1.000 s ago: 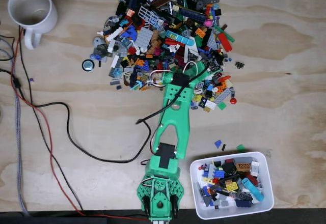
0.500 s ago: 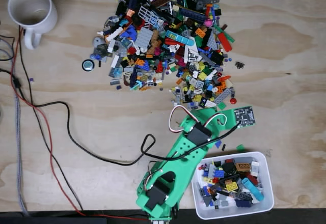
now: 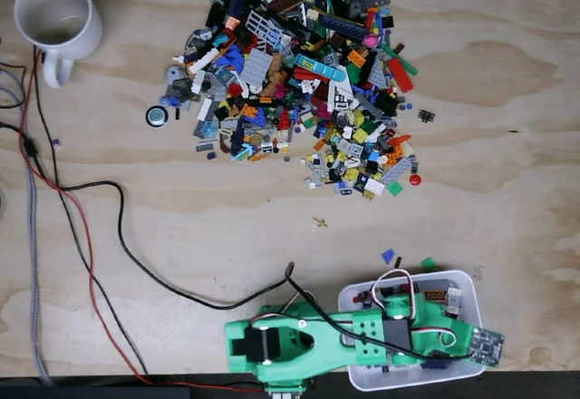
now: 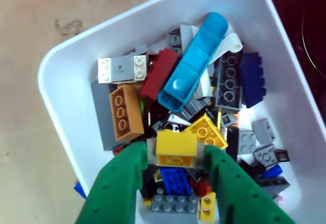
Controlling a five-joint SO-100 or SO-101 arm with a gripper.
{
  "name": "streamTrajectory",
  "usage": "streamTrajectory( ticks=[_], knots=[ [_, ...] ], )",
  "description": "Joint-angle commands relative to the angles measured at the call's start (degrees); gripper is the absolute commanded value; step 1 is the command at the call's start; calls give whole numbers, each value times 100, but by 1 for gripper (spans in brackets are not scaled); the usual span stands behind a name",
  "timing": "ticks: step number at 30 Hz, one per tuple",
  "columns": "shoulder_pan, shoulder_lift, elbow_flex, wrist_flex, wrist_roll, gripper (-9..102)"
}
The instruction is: Find the closest Lego and put it in the bin.
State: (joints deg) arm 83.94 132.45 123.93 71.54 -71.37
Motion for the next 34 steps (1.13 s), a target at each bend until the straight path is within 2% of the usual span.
streamTrajectory(
  ticks=[1, 2, 5, 10, 14, 18, 26, 30, 34],
  knots=[
    [-53, 308, -97, -211, 26, 15],
    [-123, 325, -114, -255, 35, 20],
    [-413, 431, -246, -501, 167, 25],
    [-1151, 642, -879, -563, -105, 24],
    [-2540, 1081, -1028, -703, -483, 22],
    [-4403, 1582, -817, -272, -633, 21],
    [-7321, 1696, -492, 712, 369, 22],
    [-8095, 1459, -475, 923, 896, 22],
    [-8429, 1450, -396, 984, 1222, 22]
  ],
)
